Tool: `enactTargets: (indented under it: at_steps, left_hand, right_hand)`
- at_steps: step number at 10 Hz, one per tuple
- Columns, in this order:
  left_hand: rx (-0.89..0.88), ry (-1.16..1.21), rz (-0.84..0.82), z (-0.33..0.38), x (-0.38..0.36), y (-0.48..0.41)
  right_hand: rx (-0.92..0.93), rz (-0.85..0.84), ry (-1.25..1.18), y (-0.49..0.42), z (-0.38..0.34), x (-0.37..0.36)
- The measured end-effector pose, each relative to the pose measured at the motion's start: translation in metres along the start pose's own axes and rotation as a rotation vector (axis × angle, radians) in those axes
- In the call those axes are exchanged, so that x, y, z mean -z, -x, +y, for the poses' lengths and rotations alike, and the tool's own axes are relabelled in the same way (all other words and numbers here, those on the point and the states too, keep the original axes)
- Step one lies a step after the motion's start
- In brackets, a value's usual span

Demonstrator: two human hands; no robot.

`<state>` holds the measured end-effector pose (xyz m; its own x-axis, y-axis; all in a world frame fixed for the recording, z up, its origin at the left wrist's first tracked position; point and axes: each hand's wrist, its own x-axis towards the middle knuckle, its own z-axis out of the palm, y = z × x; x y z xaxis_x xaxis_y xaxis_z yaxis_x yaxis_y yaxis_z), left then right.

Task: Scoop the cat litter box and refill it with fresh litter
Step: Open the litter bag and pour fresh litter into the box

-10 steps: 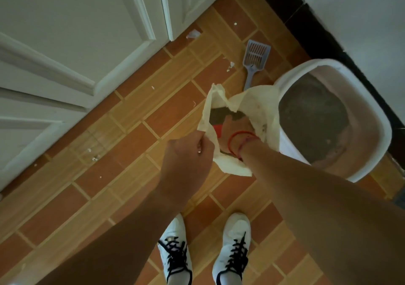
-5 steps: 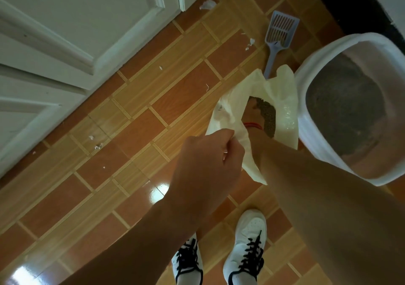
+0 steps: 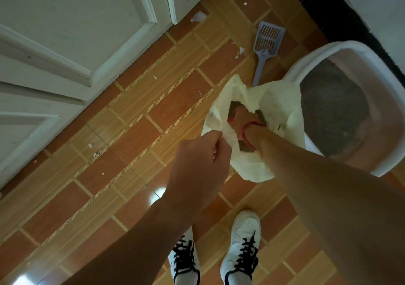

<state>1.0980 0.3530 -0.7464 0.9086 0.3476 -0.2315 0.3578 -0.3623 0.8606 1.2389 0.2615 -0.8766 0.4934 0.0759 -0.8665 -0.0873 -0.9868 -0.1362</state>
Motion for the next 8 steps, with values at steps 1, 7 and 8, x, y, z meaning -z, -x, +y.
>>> enactTargets:
  at_steps: [1,7,8]
  left_hand:
    - [0.045,-0.002,0.015,0.005,0.002,-0.001]
    - [0.346,-0.079,0.049,0.038,0.015,0.002]
    - [0.362,-0.089,0.05,0.046,0.017,0.003]
  right_hand:
    - [-0.053,-0.003,-0.101,0.031,-0.006,0.021]
    - [0.078,-0.093,-0.55,0.142,-0.004,0.082]
    - [0.172,-0.138,-0.598,0.174,-0.005,0.098]
